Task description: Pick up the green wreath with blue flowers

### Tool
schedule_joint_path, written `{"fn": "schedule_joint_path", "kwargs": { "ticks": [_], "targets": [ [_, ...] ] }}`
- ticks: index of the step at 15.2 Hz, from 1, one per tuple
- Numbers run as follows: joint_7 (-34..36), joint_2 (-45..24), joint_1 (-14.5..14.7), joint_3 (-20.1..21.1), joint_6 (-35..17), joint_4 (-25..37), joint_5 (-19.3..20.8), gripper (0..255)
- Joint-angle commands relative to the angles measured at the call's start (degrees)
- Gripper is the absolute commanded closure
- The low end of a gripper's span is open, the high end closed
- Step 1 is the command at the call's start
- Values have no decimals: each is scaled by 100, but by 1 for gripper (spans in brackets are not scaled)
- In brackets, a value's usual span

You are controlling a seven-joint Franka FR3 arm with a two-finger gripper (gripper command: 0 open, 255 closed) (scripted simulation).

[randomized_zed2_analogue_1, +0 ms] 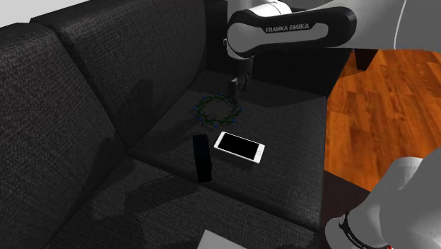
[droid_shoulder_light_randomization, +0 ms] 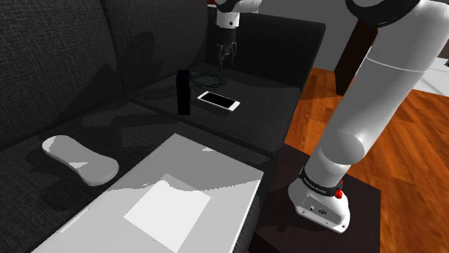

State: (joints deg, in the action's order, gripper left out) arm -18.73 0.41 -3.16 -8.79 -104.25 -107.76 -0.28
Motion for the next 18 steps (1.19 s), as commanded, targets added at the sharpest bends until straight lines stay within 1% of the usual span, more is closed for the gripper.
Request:
{"fn": "schedule_joint_path", "kwargs": {
  "ticks": [1,6,7,14,16,17,18],
  "targets": [
    [-164,-502,-57,-59,55,482,-13,0],
    [-503,-1750,-237,-139,291,1797,-70,0],
    [-503,-1752,-240,-136,292,1799,-69,0],
    [-502,-1850,-239,-126,-253,1352,-87,0],
    [-502,-1850,-239,-126,-253,1352,-87,0],
    [-495,-1846,-235,-124,-253,1347,-86,255],
    [-494,-1846,-234,-123,-249,1351,-86,255]
  ]
}}
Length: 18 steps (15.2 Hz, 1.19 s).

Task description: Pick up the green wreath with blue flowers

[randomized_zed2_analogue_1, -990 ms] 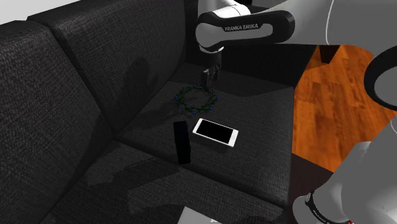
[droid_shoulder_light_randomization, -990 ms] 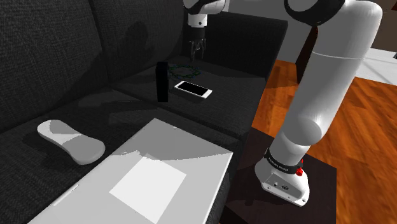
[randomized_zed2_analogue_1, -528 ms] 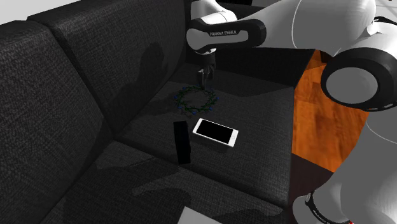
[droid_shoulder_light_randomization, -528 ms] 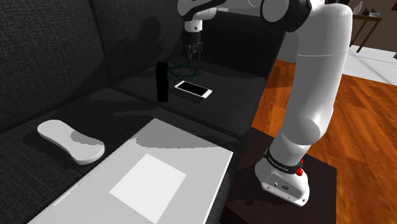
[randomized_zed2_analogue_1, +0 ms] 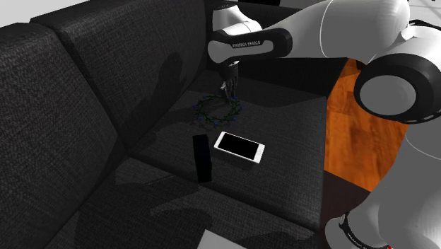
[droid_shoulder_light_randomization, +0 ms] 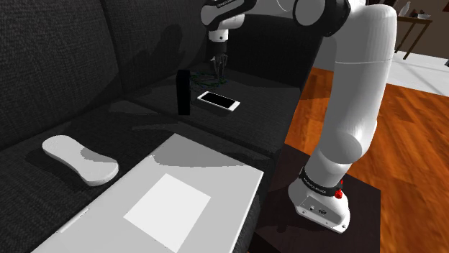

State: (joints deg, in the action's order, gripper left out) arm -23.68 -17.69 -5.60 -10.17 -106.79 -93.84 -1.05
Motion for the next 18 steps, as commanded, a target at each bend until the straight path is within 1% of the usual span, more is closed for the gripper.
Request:
{"fn": "schedule_joint_path", "kwargs": {
  "ticks": [1,8,18],
  "targets": [
    [0,-38,9,14,-1,-44,-10,255],
    [-7,-40,5,11,1,-39,-11,255],
    [-9,75,1,-1,725,572,11,255]
  ]
}}
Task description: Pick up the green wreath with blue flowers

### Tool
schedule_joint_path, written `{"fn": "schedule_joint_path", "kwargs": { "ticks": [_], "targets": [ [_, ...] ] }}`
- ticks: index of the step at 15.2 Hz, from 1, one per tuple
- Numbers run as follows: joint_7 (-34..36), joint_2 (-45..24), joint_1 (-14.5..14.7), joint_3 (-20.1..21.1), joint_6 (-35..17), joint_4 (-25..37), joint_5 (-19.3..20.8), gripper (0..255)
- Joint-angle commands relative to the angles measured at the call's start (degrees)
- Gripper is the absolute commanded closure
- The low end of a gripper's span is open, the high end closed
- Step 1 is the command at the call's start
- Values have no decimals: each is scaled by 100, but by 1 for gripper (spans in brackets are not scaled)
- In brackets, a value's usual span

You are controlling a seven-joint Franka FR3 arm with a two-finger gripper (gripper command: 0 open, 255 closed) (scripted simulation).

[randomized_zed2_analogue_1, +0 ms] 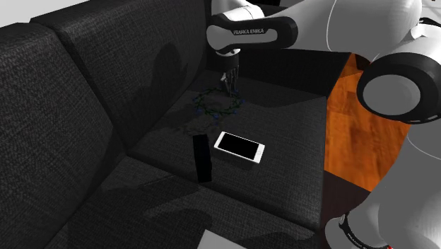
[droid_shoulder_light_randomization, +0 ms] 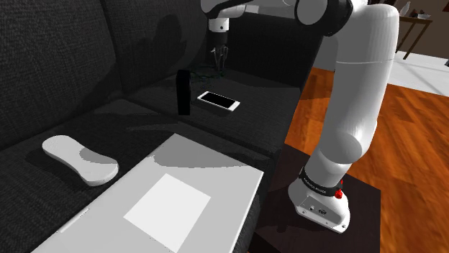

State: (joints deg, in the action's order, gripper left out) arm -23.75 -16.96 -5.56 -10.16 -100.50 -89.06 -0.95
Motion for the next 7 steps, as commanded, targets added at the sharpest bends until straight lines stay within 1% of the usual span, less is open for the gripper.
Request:
{"fn": "schedule_joint_path", "kwargs": {
  "ticks": [1,5,7],
  "targets": [
    [-4,6,-4,-3,172,165,2,255],
    [-9,9,-11,-7,478,468,3,255],
    [-10,10,-11,-7,490,480,3,255]
  ]
}}
